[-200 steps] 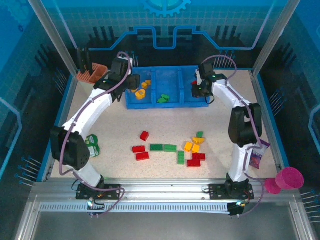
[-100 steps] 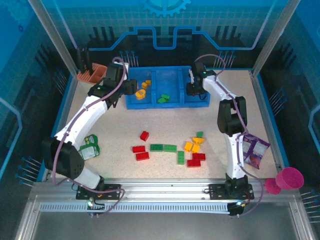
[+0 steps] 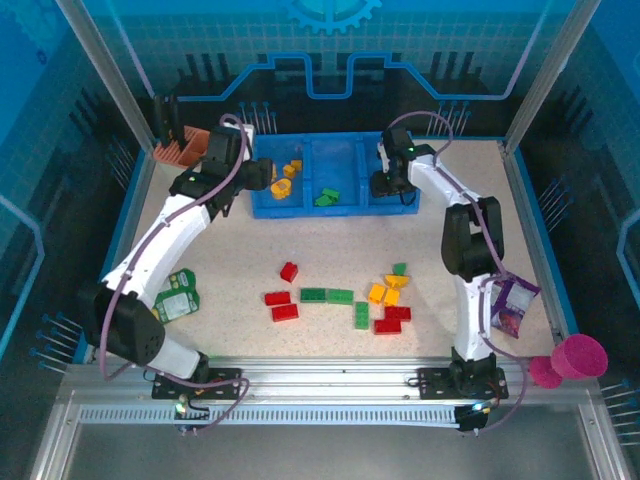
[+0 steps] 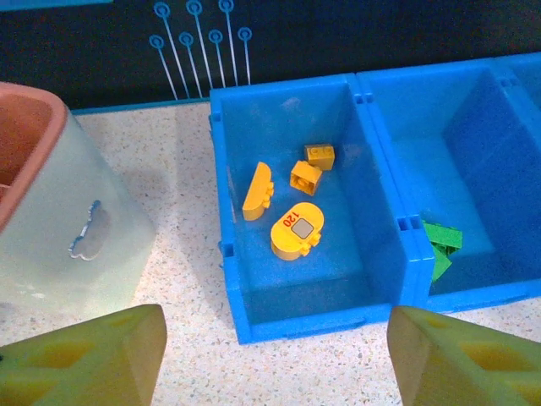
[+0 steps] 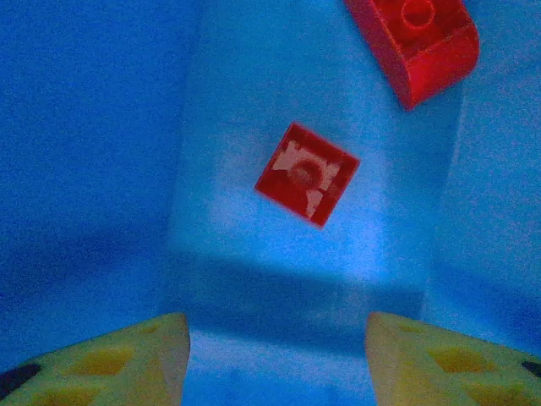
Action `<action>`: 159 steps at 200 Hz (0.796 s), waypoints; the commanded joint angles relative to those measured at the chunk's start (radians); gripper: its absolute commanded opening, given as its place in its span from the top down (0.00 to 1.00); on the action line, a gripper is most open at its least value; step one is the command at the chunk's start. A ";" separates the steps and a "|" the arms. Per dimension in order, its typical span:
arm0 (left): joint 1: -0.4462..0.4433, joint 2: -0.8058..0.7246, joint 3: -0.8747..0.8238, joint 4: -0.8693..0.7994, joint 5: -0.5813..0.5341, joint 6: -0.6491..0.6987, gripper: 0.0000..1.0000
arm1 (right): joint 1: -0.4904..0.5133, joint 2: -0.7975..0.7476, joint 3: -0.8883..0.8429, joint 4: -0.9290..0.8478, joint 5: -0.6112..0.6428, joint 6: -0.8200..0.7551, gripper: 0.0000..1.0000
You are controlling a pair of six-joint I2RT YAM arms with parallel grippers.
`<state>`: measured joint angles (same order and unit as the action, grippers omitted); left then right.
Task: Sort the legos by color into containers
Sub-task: Place the lego in the container, then pick up the lego from the center of the table.
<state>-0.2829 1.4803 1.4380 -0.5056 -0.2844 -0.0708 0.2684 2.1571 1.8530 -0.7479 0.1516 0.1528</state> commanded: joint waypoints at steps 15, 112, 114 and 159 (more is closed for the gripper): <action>0.025 -0.100 0.013 -0.068 -0.093 0.036 0.19 | 0.090 -0.209 -0.144 0.008 -0.023 0.050 0.40; 0.091 -0.421 -0.261 0.011 0.201 0.026 0.10 | 0.544 -0.286 -0.343 0.333 -0.271 -0.256 0.28; 0.091 -0.426 -0.264 0.012 0.203 0.025 0.09 | 0.548 -0.280 -0.337 0.327 -0.267 -0.263 0.28; 0.091 -0.500 -0.326 0.011 0.205 0.032 0.08 | 0.596 -0.134 -0.207 0.179 -0.200 -0.342 0.29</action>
<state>-0.1989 1.0149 1.1385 -0.5297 -0.1062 -0.0498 0.8417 1.9427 1.5822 -0.4763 -0.0776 -0.1104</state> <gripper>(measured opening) 0.913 0.706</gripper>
